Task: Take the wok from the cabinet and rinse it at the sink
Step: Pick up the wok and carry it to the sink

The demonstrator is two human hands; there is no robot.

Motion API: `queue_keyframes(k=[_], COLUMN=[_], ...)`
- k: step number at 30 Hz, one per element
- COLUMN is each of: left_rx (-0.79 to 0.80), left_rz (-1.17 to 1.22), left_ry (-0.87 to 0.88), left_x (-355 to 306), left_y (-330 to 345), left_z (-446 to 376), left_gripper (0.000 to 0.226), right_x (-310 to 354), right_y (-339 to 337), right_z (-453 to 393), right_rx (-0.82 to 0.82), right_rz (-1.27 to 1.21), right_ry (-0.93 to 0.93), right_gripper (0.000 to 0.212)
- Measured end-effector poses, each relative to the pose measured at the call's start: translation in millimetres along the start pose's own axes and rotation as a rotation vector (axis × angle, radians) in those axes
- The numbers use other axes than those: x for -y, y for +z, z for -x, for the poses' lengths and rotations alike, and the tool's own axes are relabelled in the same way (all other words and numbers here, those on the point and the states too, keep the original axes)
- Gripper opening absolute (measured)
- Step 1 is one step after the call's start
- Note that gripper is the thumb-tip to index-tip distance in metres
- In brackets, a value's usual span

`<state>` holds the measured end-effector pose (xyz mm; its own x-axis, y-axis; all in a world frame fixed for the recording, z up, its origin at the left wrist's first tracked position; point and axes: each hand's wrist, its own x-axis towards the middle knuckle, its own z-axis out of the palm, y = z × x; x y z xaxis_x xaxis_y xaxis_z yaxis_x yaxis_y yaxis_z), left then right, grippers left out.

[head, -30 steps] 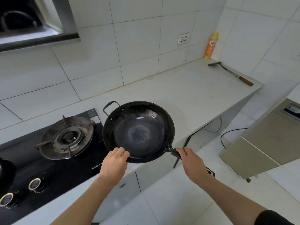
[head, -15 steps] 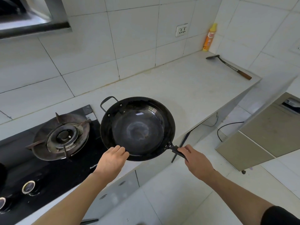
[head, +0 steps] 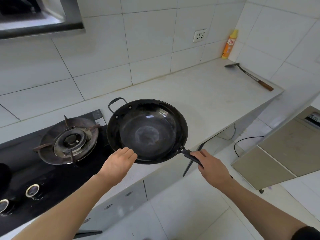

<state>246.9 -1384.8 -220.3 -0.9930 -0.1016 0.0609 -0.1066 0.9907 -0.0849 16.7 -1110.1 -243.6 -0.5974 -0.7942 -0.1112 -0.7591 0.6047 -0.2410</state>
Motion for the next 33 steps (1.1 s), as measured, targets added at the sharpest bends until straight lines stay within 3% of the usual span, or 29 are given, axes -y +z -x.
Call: queue_keyframes(k=[6, 15, 24, 33], left_rx=[-0.017, -0.055, -0.064, -0.049], left_rz=[-0.065, -0.131, -0.278, -0.342], left_ry=[-0.124, -0.435, -0.737, -0.993], left_x=[-8.2, -41.1, -75.5, -117.3], left_y=[-38.4, -104.3, -151.8, -180.0], left_z=[0.7, 55.4, 179.9, 336.3], left_gripper=[0.032, 0.024, 0.024, 0.024], right_x=[-5.0, 27.7, 138.4, 282.5], right_y=[-34.9, -73.2, -79.8, -56.4], right_z=[-28.8, -63.1, -58.2, 6.5], right_rx=[-0.041, -0.082, -0.042, 0.029], right_rz=[-0.044, -0.137, -0.186, -0.209], right_ry=[-0.123, -0.457, -0.804, -1.075], right_gripper=[0.051, 0.055, 0.054, 0.055])
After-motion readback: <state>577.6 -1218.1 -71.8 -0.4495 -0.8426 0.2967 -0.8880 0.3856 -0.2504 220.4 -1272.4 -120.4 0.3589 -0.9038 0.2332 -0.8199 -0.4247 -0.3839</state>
